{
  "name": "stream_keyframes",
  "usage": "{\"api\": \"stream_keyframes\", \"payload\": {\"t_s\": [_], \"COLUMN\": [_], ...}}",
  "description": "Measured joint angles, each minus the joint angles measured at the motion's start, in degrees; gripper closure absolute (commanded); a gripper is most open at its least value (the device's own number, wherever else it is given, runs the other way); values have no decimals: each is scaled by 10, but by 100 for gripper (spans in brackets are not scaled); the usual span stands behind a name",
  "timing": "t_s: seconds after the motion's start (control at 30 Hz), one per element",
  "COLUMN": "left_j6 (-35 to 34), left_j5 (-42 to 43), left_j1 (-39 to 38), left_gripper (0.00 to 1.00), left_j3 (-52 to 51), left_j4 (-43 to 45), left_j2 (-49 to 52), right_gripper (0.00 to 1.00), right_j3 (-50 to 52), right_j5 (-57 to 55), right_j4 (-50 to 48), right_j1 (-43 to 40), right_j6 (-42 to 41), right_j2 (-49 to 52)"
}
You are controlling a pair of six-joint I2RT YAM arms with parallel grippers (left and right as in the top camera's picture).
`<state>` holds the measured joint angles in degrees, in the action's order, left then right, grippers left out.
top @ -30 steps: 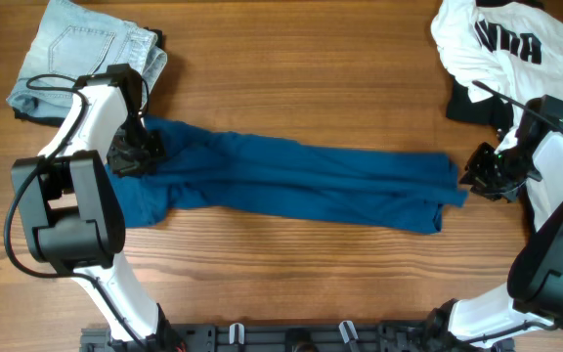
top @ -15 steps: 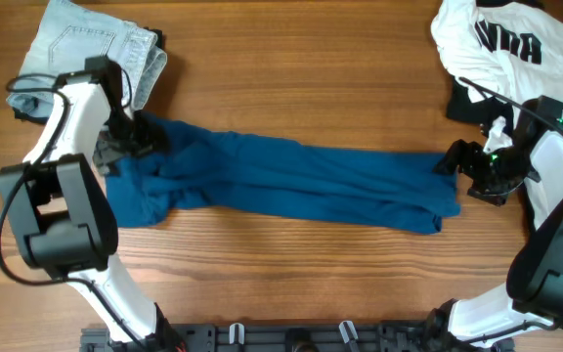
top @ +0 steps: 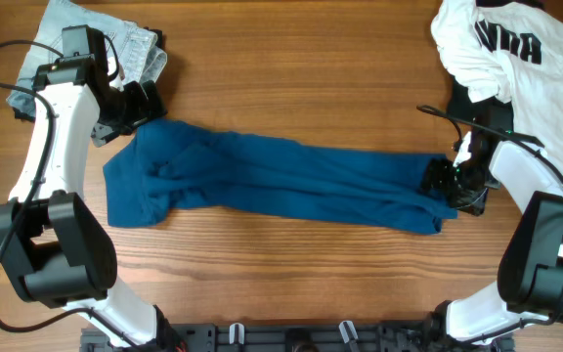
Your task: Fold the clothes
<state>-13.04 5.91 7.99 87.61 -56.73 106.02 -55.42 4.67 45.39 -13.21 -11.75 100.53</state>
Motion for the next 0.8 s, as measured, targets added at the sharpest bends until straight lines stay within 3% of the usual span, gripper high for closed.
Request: {"api": "stream_keyframes", "payload": {"t_s": [0.07,0.1,0.17,0.2,0.5,0.63,0.8], "left_j6": [0,0,0,0,0,0,0], "left_j5": [0,0,-2,-6,-46,-61,-61], "left_j1": [0,0,0,0,0,0,0], "left_gripper": [0,0,0,0,0,0,0], "left_j3": [0,0,0,0,0,0,0], "left_j4": [0,0,0,0,-2,-13,-15], "left_j2": [0,0,0,0,0,0,0], "right_gripper": [46,56,91,96,96,96,96], "right_j3": [9,16,27,29,-2,-107,-225], "right_j5": [-14,-14,-11,-2,63,89,131], "right_j4": [-15,-28,-44,-51,-28,67,162], "right_j1": [2,2,2,2,-51,-141,-158], "right_j6": [-17,-30,-49,-53,-47,4,67], "right_j2": [-5,-10,-17,-18,0,9,9]}}
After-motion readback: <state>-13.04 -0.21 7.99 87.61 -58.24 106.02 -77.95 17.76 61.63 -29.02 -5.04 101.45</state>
